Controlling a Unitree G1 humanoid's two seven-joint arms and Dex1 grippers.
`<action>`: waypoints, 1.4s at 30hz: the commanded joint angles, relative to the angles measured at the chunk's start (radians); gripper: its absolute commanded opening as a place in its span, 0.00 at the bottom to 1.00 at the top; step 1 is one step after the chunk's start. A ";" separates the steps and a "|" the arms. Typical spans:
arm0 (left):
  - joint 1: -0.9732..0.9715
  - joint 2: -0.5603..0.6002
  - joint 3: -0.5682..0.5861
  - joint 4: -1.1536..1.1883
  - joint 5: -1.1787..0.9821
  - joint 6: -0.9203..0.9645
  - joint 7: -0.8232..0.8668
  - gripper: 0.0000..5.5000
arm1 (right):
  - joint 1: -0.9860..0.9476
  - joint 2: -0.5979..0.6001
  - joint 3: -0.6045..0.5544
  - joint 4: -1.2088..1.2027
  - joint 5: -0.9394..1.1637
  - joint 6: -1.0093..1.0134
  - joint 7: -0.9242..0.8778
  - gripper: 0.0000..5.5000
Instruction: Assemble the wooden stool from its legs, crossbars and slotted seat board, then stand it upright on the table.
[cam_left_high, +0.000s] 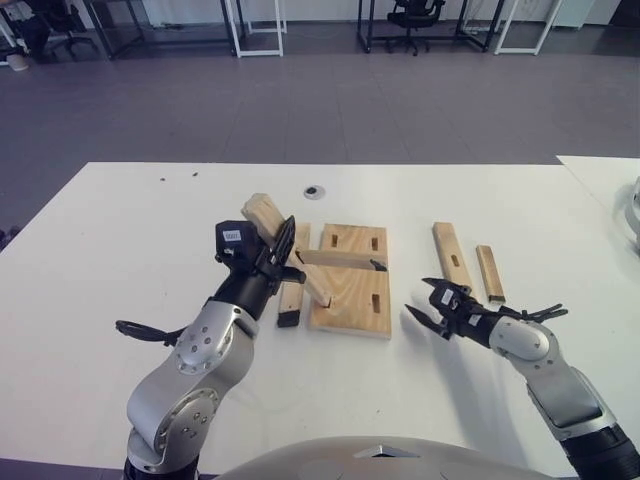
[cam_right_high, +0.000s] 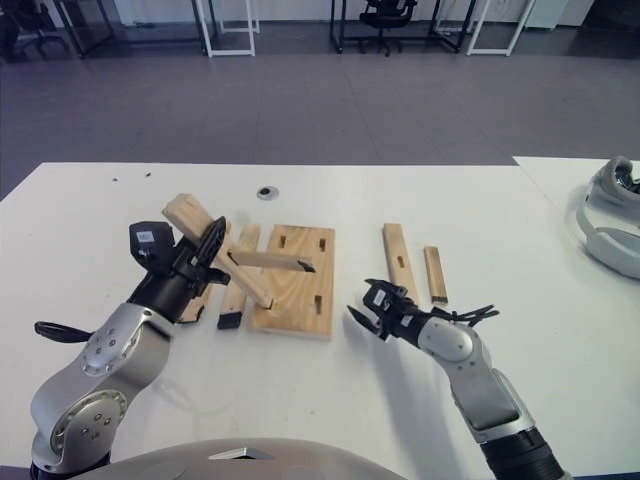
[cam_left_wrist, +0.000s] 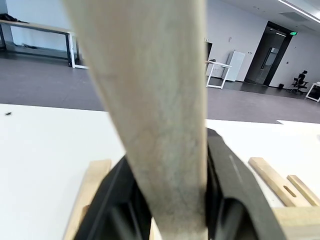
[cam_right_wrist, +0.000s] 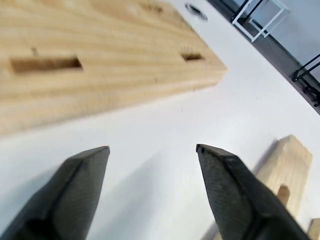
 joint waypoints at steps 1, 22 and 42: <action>0.074 -0.020 0.062 0.083 0.027 0.130 0.059 0.19 | 0.019 0.021 0.100 -0.029 0.013 -0.010 0.075 0.59; -0.153 -0.072 -0.084 0.275 0.231 -0.017 -0.112 0.20 | -0.066 0.051 0.025 -0.005 0.048 0.013 0.077 0.59; -0.478 0.035 0.408 0.151 -0.239 -0.081 -0.313 0.63 | -0.356 0.111 -0.349 0.220 0.174 0.041 -0.186 0.59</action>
